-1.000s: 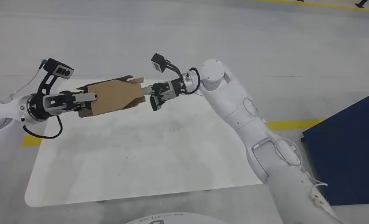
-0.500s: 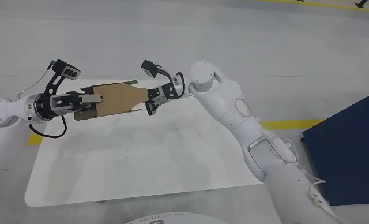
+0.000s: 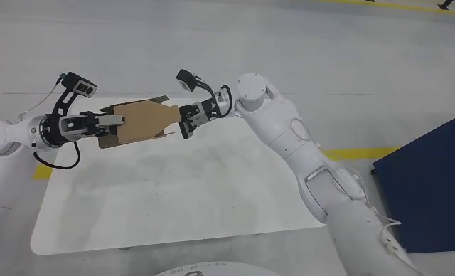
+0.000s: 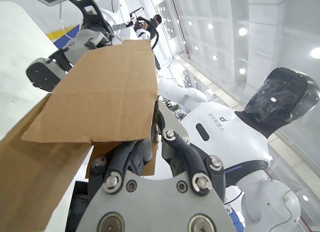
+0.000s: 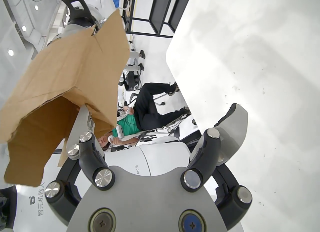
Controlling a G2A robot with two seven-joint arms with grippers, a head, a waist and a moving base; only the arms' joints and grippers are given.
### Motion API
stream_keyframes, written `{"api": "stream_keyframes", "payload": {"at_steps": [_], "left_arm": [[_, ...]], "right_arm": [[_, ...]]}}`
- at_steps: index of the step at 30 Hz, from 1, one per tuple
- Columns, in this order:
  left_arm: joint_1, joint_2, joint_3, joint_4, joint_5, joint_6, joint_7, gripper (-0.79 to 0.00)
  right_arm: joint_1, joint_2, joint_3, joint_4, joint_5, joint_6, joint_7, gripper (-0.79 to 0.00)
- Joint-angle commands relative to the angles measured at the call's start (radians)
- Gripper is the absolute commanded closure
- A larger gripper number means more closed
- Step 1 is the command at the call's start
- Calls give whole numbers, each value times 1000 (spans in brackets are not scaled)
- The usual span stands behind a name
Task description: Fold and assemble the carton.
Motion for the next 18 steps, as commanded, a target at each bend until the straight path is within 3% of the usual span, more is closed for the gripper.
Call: {"api": "stream_keyframes", "payload": {"at_steps": [1,15,18], "left_arm": [[6,-3,-8,3,-12,8,-7,0],[5,-7,-14,17,-15,22,-22,0],[18,-11,-3,-5,-12,68,20,0]], "right_arm": [[-7,7,22,-1,14,-12,19,-785],[-30,11,22,-41,-9,-8,13,-785],[-43,11,13,-73,-29,3,-12,-785]]}}
